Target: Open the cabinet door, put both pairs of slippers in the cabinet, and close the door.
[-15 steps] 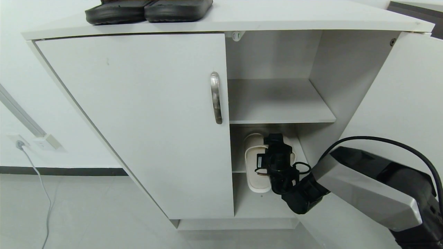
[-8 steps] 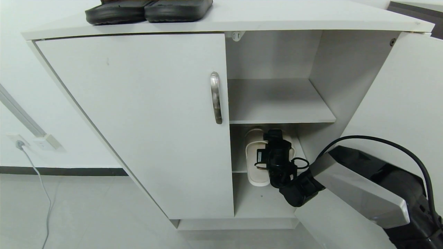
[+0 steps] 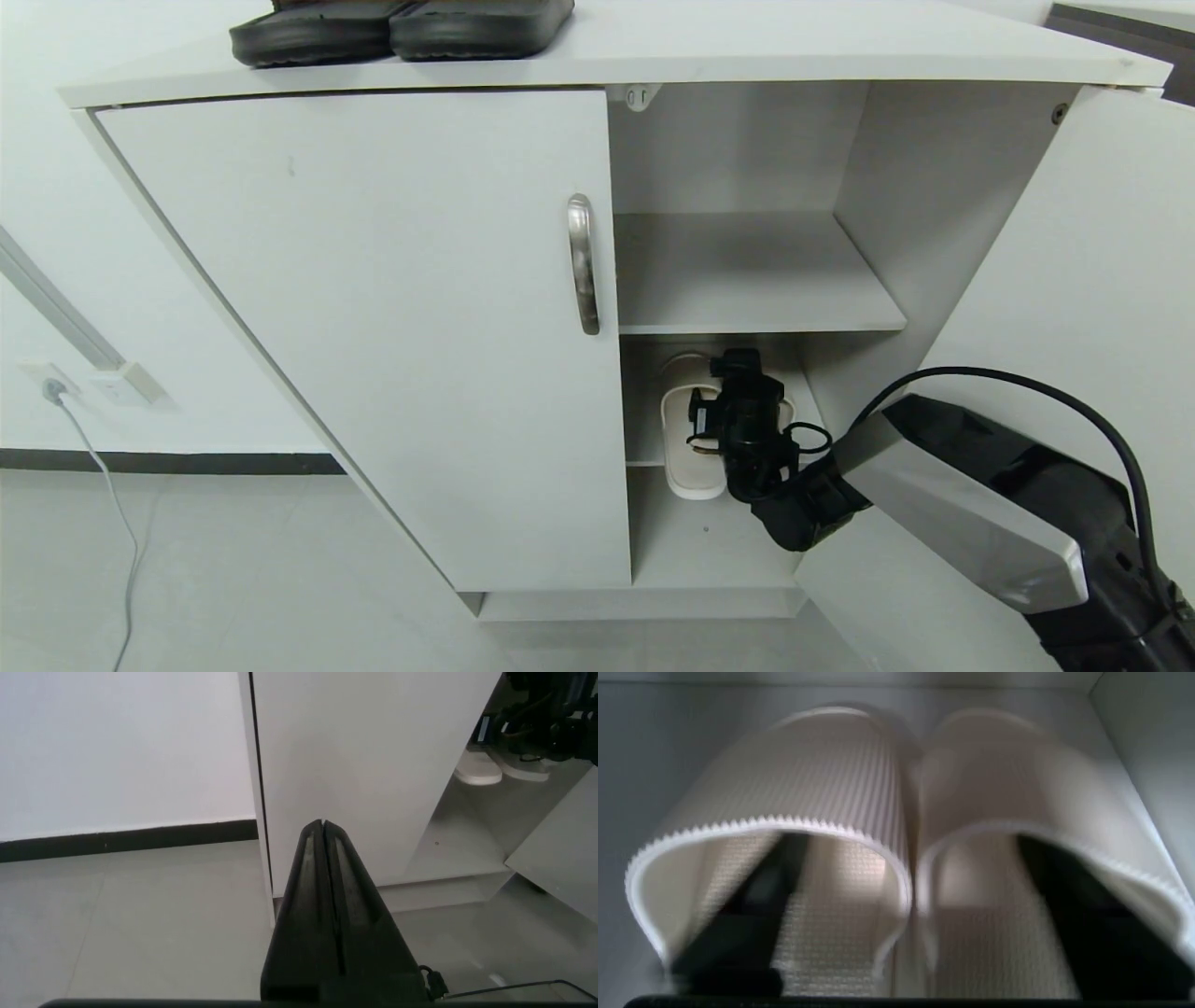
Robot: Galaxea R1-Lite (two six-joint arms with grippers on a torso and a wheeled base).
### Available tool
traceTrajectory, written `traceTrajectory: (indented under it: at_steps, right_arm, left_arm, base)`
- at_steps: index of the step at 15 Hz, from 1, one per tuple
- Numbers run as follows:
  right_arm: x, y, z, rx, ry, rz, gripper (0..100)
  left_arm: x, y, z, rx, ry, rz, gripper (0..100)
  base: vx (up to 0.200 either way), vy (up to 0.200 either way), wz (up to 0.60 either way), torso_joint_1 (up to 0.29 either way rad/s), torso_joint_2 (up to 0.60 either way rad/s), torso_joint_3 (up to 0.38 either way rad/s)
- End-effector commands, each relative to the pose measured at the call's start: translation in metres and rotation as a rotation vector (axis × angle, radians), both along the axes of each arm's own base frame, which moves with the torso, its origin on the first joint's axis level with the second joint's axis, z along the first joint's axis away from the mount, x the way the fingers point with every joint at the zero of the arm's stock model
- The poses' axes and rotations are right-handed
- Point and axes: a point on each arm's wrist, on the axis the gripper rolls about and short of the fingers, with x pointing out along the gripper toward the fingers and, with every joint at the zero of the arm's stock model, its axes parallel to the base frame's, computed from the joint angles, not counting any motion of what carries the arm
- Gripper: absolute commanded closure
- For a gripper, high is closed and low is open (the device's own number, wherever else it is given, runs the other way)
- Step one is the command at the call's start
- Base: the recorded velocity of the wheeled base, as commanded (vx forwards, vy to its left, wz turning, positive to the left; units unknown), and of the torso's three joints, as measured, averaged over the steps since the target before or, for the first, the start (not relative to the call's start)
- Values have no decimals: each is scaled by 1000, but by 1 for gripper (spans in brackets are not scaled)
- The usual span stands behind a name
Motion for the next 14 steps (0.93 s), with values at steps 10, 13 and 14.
traceTrajectory:
  at_steps: [10,13,14]
  right_arm:
    - [-67,-9,32,-2,5,62,0]
    - [-120,-13,43,-17,25,135,0]
    - [-136,-16,45,-26,37,155,0]
  left_arm:
    - [0,0,0,1,1,0,100]
    - [0,0,0,1,1,0,100]
    - [0,0,0,1,1,0,100]
  base:
    - [0,0,0,0,0,0]
    - [0,0,0,0,0,0]
    - [0,0,0,0,0,0]
